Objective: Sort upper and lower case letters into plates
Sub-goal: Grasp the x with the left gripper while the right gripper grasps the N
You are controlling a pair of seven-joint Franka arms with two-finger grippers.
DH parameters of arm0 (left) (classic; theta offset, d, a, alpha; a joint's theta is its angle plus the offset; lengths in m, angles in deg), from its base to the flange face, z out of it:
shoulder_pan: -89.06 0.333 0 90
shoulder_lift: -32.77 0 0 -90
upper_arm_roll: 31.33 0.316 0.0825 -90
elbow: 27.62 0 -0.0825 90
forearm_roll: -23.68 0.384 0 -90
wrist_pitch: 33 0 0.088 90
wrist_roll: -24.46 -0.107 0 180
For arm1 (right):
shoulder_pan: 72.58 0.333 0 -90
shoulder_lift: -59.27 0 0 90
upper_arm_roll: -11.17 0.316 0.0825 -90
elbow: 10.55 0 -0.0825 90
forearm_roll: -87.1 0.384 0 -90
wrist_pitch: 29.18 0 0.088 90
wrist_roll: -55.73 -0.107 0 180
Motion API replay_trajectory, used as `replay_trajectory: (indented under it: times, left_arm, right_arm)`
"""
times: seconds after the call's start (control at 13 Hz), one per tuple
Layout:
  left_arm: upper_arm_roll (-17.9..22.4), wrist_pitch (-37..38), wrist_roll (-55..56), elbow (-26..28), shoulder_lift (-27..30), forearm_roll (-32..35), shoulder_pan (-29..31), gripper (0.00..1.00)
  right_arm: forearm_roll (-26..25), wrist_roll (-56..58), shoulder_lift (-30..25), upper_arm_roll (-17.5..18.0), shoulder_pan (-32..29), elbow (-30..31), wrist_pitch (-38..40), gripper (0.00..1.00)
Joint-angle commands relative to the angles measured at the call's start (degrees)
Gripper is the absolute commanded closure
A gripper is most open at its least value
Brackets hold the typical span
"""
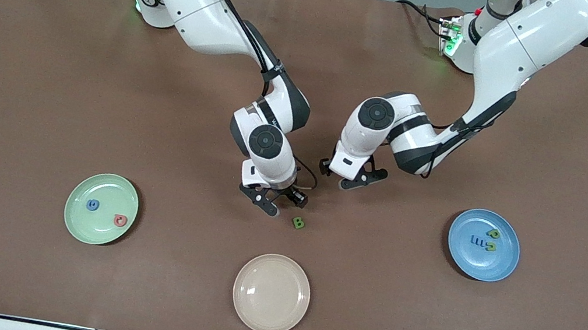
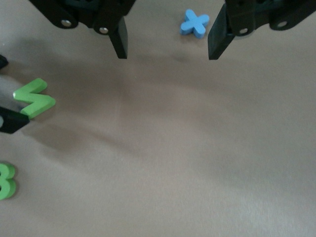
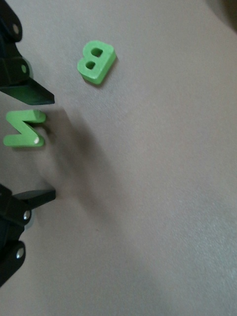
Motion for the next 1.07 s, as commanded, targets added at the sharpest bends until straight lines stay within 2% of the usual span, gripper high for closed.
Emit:
replay_trajectory:
  times: [0.0, 0.23, 0.46, 0.69, 0.92, 1.0]
  left_arm:
    - [0.35, 0.19, 2.30, 0.49, 0.02, -0.36, -1.01, 0.27]
    - [0.35, 0.46, 2.39, 2.08, 0.28, -0.27, -0.92, 0.29]
    - [0.35, 0.55, 2.47, 2.78, 0.11, -0.27, -1.10, 0.31]
    - [0.35, 0.55, 3.87, 3.93, 0.37, -0.27, -1.10, 0.33]
    - [0.27, 0.11, 3.62, 5.68, 0.64, 0.70, -0.93, 0.33]
    - [0.09, 0.02, 3.53, 5.60, 0.72, 0.78, -0.92, 0.33]
  right_arm:
    - [0.16, -1.05, 1.01, -0.49, 1.61, -1.05, -0.90, 0.23]
    - [-0.19, -0.61, 1.36, -0.58, 2.14, -1.14, -0.90, 0.26]
    - [-0.98, -0.35, 1.45, -0.58, 2.67, -1.14, -0.90, 0.48]
    - [-0.99, -0.44, 1.80, -0.58, 2.76, -1.14, -0.90, 0.76]
    - [-1.16, 0.18, 0.93, -0.84, 2.14, -1.23, -0.21, 0.94]
    - [-1.86, 0.62, 0.23, -0.84, 1.71, -1.23, 0.32, 0.96]
